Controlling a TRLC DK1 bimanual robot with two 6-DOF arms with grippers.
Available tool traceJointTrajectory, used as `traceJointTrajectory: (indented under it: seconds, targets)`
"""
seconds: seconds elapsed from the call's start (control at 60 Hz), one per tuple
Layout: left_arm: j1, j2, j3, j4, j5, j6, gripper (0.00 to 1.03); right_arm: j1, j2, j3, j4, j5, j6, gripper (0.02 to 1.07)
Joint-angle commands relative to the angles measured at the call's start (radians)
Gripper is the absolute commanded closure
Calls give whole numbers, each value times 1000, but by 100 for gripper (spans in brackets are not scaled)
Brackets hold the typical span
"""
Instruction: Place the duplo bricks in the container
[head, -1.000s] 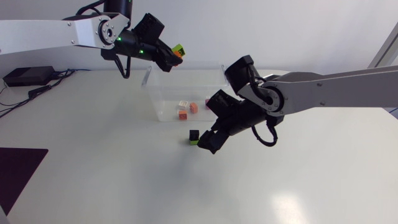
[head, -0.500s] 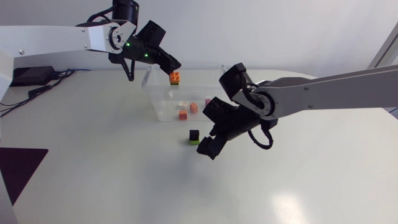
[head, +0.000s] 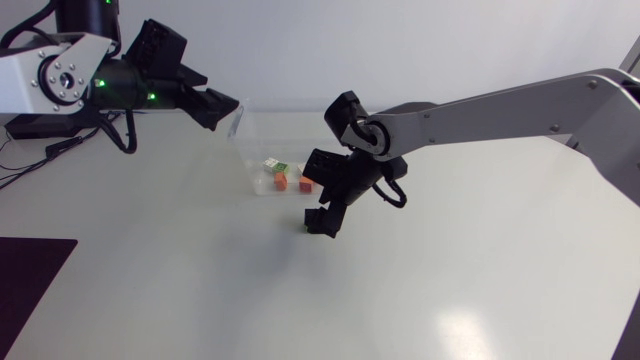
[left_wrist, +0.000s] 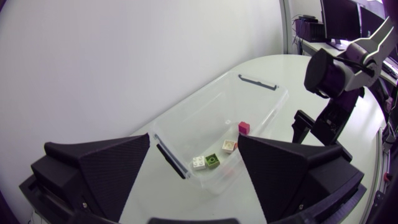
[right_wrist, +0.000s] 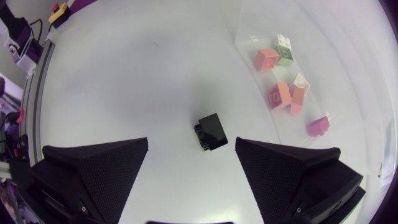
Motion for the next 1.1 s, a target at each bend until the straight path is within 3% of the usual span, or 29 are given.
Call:
traceJointTrajectory:
  seconds: [0.0,0.183,0.517,0.917,1.033,1.083]
  targets:
    - [21,-64,-86,17,7,28,4,7,60,50,-57,14,-109,6]
    - [47,-148,-192,39,28,63,4,9,87,113,-96,58,-232,6]
    - [99,-237,-283,56,60,68,4,16,192,249,-183,81,-289,6]
    - [130,-392,-513,172,54,20,4,28,330,410,-304,84,-346,6]
    - [162,-404,-537,195,54,11,4,35,353,430,-330,106,-352,8]
    - [176,-414,-545,200,54,8,4,36,356,429,-336,109,-358,15]
